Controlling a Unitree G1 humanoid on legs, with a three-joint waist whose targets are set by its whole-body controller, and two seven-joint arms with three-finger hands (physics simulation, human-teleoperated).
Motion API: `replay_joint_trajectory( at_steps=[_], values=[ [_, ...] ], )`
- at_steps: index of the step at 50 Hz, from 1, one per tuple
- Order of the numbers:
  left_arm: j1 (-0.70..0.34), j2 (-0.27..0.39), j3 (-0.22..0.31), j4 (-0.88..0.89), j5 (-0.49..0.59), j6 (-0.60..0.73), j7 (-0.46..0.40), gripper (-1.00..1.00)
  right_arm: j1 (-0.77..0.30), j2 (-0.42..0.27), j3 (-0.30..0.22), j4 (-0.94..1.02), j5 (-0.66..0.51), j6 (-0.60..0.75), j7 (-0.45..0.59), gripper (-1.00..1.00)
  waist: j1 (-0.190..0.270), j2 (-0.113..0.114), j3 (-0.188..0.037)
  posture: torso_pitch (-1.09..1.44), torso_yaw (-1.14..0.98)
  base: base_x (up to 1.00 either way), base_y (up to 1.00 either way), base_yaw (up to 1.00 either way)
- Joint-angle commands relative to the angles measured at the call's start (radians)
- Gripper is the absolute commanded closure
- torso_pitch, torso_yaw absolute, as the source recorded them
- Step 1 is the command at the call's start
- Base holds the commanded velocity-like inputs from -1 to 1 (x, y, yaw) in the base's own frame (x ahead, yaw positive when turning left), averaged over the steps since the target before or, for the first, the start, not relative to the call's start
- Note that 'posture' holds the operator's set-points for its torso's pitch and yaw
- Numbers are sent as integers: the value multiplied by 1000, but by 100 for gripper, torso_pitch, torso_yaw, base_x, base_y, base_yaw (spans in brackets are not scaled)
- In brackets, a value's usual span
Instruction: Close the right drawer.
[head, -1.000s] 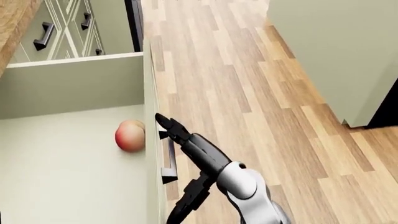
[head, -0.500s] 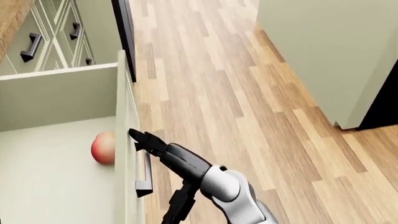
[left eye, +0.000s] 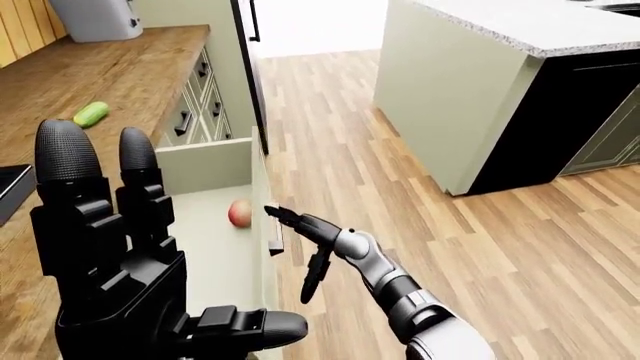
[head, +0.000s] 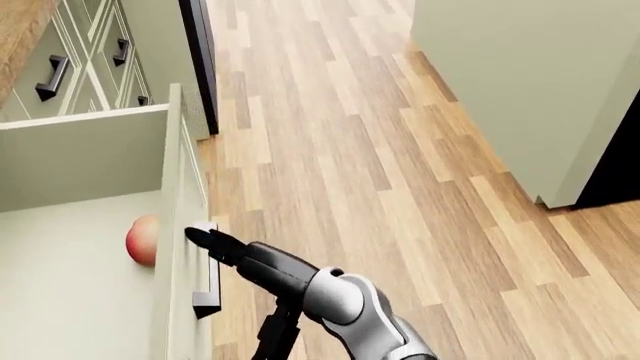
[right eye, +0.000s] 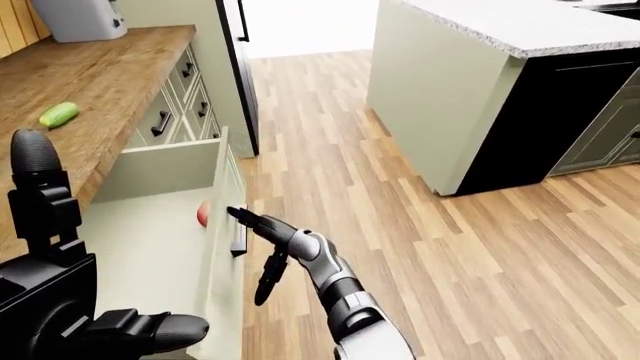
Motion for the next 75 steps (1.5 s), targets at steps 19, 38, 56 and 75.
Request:
replay_joint_trajectory(
  at_steps=[19,38,56,75],
  values=[
    [-6,0,1,-31,-2,-22,0,-100,-85,61,25,75,-56,-35,72,-100,5,8,-13,0,0,0,0,0],
    [-13,-3,12,-29,-9,-15,-3,-100,-139,92,22,131,-81,-24,94,-100,8,11,-13,0,0,0,0,0],
    [-15,-7,20,-28,-15,-14,-8,-100,-181,114,11,174,-117,-6,145,-100,8,12,-9,0,0,0,0,0],
    [-15,-8,18,-24,-13,-15,-9,-100,-238,86,-30,166,-81,6,145,-100,8,13,-4,0,0,0,0,0]
  ],
)
